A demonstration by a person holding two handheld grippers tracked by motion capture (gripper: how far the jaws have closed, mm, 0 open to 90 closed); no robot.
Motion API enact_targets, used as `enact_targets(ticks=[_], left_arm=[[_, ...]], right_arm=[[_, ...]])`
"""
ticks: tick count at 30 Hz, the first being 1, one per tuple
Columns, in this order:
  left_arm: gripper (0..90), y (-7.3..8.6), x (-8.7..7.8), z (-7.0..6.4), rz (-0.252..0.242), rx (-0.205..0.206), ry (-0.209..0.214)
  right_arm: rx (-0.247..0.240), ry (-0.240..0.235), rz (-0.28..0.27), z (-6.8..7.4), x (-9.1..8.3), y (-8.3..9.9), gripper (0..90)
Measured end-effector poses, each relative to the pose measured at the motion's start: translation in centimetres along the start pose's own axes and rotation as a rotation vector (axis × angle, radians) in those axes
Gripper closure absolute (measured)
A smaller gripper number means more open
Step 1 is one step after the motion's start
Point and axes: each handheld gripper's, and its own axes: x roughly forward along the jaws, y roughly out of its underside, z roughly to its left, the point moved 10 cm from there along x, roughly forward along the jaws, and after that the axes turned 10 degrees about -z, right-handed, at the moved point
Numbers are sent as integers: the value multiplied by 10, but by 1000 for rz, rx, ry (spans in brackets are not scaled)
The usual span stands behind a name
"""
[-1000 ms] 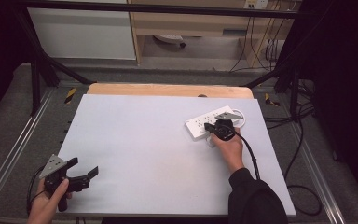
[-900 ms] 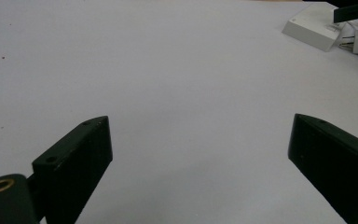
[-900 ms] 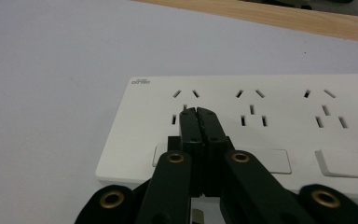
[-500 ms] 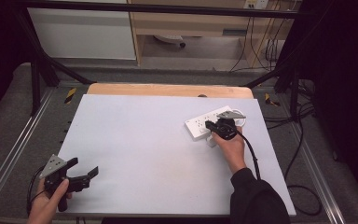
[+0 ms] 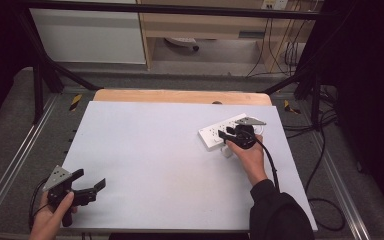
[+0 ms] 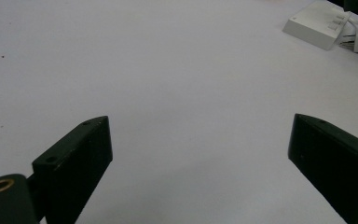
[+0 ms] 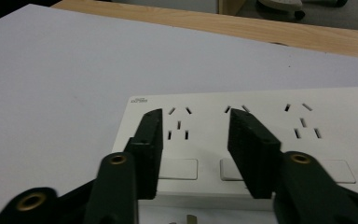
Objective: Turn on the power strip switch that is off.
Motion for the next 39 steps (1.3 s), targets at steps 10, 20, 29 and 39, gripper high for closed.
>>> enact_targets(ticks=[10,20,29,39], left_arm=[[61,0,0,0,-1,-2,0],[61,0,0,0,1,1,-2],[61,1,0,0,2,1,-2],[61,1,0,1,5,1,-5]], right_arm=[[23,24,13,-1,-1,0,258],[31,63,6,-5,-2,-7,40],[2,152,10,-13,-5,-14,68],[12,97,-17,-12,-18,-25,56]])
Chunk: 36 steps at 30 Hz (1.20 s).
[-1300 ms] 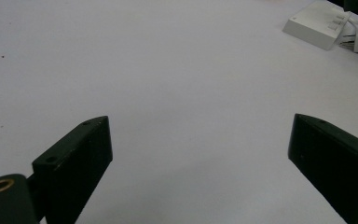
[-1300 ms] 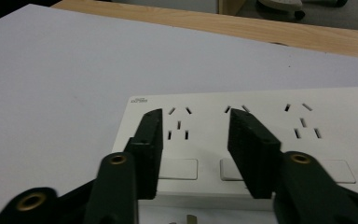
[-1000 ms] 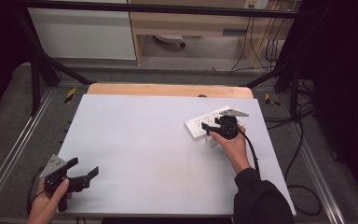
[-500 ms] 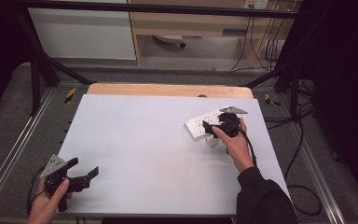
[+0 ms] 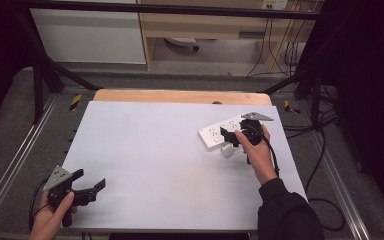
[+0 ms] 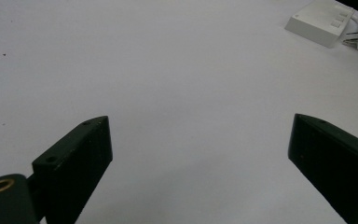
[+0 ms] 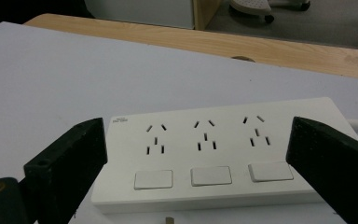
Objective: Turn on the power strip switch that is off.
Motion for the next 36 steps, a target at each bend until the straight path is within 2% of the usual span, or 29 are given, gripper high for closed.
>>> enact_targets(ticks=[26,36], left_arm=[[61,1,0,1,5,4,-1],[61,1,0,1,6,4,-2]], right_arm=[[7,-73,-68,-7,-38,-23,49],[-21,-69,-88,-9,-58,-28,47]])
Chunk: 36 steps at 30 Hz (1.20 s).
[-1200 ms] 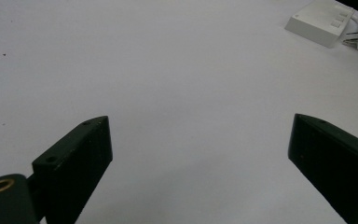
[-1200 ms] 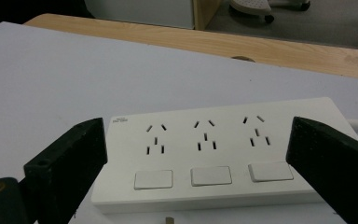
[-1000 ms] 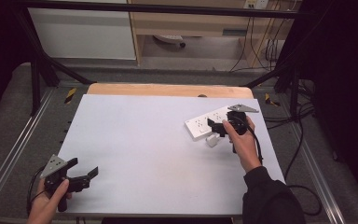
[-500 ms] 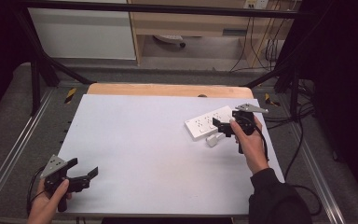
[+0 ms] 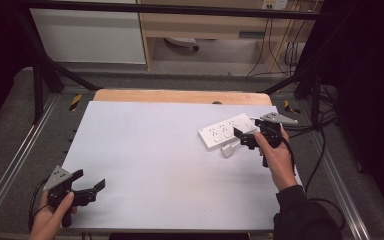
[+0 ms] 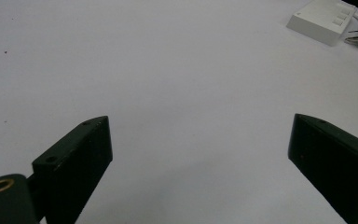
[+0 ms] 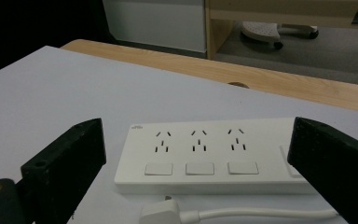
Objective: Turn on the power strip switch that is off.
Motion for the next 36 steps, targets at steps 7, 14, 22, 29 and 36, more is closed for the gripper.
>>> enact_targets(ticks=[7,14,22,29,36], left_arm=[[61,0,0,0,1,-1,2],[61,1,-1,0,2,0,5],[61,1,-1,-1,2,-4,5],[61,1,-1,-2,5,-9,5],[61,2,0,-3,6,-3,12]], right_arm=[[-5,2,-9,-2,-18,5,47],[6,11,-24,-6,-40,14,51],[5,20,-38,-10,-62,26,51],[4,22,-63,-9,-79,39,51],[-1,35,-79,-10,-90,53,52]])
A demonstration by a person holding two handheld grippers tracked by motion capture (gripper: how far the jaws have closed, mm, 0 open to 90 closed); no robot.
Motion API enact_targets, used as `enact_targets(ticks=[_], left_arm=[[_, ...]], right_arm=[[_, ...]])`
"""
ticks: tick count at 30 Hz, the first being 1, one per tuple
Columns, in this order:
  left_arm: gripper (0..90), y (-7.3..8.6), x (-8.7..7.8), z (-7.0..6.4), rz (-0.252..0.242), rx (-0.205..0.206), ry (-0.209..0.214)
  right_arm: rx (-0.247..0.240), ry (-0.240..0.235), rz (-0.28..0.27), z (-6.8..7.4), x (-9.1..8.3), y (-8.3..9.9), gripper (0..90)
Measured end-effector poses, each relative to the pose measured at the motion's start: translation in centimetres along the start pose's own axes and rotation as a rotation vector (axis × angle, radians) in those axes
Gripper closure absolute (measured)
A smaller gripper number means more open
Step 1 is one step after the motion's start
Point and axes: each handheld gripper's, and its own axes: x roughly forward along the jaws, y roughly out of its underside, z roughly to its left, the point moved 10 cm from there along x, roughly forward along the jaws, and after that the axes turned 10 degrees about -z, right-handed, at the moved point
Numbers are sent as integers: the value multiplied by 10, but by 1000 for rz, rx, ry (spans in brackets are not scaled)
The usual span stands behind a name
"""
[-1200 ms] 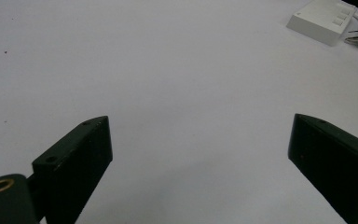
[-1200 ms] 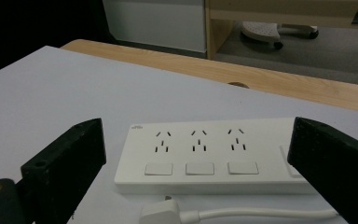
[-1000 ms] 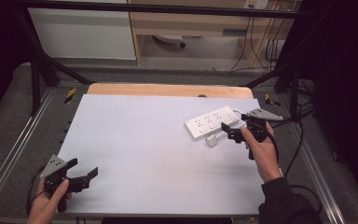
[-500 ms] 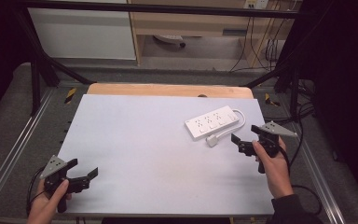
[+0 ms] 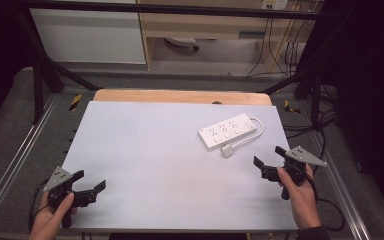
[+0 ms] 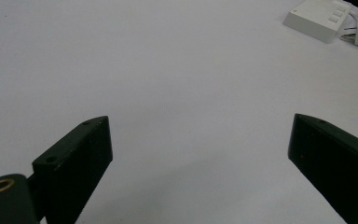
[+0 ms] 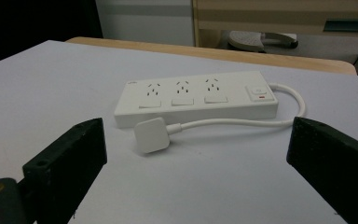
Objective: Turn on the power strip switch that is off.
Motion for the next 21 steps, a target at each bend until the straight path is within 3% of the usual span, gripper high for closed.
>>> enact_targets(ticks=[8,13,21], left_arm=[[61,0,0,-2,2,5,6],[61,0,1,-2,3,7,6],[61,0,1,-2,3,7,8]], right_arm=[[-6,1,21,5,-8,18,52],[-15,-16,64,13,-9,35,49],[-32,-70,215,34,1,74,42]])
